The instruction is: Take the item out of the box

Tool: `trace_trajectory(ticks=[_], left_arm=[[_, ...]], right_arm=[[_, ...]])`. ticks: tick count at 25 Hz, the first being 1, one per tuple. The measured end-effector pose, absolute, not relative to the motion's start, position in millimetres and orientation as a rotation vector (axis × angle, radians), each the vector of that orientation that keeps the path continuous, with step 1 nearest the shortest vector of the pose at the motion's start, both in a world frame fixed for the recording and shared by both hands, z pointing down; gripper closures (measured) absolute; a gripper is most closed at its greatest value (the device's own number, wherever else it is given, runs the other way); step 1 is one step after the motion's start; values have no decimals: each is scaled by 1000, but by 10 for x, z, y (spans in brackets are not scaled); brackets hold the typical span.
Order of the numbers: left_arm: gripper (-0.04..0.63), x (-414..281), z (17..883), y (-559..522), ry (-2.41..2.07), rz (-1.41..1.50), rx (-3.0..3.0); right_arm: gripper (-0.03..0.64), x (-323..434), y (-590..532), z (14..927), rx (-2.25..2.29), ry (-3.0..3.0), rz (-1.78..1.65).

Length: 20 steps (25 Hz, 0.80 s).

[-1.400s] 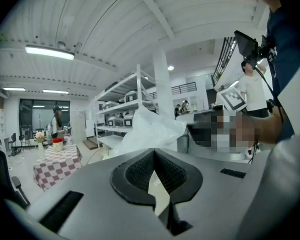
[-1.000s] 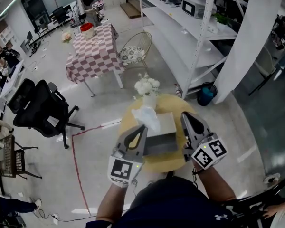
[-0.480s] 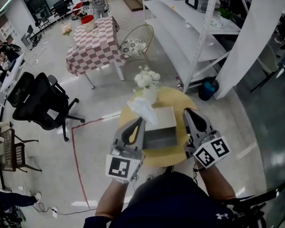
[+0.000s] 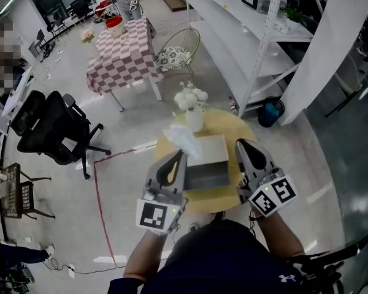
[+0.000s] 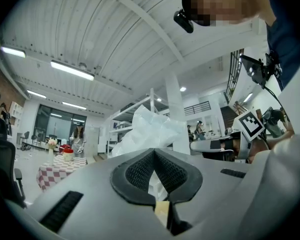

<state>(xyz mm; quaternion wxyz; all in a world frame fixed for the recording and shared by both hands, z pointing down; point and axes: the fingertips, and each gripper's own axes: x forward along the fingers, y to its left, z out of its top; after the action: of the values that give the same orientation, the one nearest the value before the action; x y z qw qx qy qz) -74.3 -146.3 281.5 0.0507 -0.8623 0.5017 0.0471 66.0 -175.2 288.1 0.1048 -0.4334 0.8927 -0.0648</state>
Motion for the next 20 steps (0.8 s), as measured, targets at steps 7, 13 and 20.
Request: trace_trajectory(ticks=[7,13,20], left_arm=[[580,-725,2815,-1451,1524,161,-2618],[580,-683,2820,-1430,1512,171,-2625],[580,-656,2823,-1452,1507,169,-2630]], right_arm=[[604,675,-1765,2924,-1271,2639,-202],[604,693,-1752,2953,-1265,2646,-209],[604,675,-1756,2969,-1256,2655,-219]])
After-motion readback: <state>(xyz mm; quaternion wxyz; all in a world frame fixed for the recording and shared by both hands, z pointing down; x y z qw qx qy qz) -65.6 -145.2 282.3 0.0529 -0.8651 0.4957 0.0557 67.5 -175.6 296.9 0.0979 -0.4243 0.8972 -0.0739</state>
